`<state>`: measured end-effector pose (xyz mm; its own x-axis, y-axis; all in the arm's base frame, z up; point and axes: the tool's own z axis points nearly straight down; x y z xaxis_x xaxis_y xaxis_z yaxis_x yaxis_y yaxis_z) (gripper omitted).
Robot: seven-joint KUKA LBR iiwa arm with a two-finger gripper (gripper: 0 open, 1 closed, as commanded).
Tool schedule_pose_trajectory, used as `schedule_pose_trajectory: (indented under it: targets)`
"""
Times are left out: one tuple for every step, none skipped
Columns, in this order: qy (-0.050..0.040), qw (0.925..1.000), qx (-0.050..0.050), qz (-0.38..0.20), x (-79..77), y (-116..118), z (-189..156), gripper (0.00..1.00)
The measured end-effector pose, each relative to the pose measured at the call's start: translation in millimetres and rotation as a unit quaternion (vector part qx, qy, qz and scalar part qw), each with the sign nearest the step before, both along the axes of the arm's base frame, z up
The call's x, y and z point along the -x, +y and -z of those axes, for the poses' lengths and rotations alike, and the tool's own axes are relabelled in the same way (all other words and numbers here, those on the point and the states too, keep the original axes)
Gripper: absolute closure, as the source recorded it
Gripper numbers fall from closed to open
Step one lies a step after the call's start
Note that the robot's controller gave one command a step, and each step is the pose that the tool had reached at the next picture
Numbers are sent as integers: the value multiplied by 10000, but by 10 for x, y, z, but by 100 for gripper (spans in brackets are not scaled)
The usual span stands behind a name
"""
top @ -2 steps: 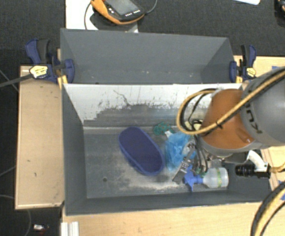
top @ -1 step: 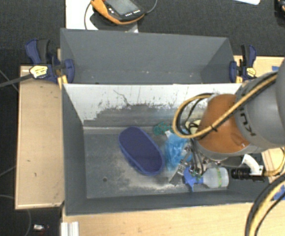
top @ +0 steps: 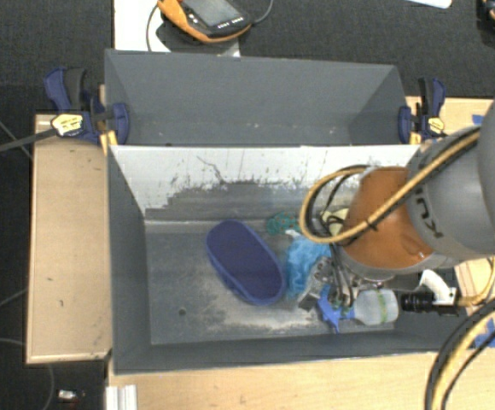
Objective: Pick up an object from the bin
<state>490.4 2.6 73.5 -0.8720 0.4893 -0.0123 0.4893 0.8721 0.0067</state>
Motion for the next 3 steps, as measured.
schedule_pose_trajectory:
  targets:
    - [4, 10000, -1, 4, 3, 1, 3, 100]
    - [6, 10000, -2, 7, 4, 2, 4, 100]
    - [6, 10000, -3, 9, 5, 2, 4, 100]
